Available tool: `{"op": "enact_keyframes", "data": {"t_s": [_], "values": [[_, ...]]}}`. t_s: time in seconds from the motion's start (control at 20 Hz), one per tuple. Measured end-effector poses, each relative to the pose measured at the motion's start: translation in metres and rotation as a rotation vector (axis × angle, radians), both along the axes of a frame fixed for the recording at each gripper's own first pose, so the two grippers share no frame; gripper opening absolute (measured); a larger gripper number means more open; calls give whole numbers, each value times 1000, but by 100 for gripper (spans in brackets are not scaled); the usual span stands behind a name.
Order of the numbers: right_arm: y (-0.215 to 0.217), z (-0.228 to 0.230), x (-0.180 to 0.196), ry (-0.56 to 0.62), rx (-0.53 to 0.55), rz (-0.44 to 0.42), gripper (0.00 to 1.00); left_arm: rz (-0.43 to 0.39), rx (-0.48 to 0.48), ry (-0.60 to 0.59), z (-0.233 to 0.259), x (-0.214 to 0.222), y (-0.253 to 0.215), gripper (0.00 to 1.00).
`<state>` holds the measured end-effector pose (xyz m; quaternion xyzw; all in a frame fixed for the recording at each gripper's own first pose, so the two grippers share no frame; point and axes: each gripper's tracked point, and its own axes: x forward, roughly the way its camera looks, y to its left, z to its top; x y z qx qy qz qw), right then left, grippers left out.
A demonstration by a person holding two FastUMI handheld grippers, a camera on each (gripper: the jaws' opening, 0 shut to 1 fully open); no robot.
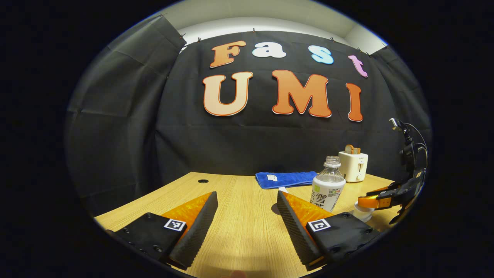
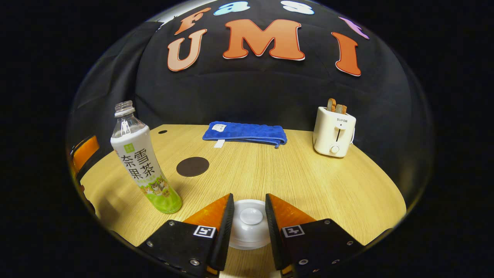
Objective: Open the teacup lid with one hand, grasp the water bottle and pour water into the teacup with the other hand; after pouring, place the water bottle on the coaster and then close the teacup lid.
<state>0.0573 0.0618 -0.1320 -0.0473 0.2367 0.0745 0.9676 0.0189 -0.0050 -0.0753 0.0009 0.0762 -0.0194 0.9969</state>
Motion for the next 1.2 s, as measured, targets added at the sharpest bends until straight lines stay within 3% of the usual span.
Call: {"op": "enact_keyframes", "data": {"t_s": [0.15,0.3,0.5,0.75,1.2], "values": [[-1,1,3,-8,1,-3,42,-3,1,4,-2,0,-2,99],[-1,2,2,-12,9,2,26,-8,-4,10,-5,0,-4,99],[-6,13,5,-29,54,-20,20,-16,-7,9,-4,0,-10,99],[-33,46,2,-116,57,-51,20,-57,-14,-17,3,-2,-32,99],[-102,37,-7,-135,79,-180,20,-163,15,-49,8,-8,-98,99]]}}
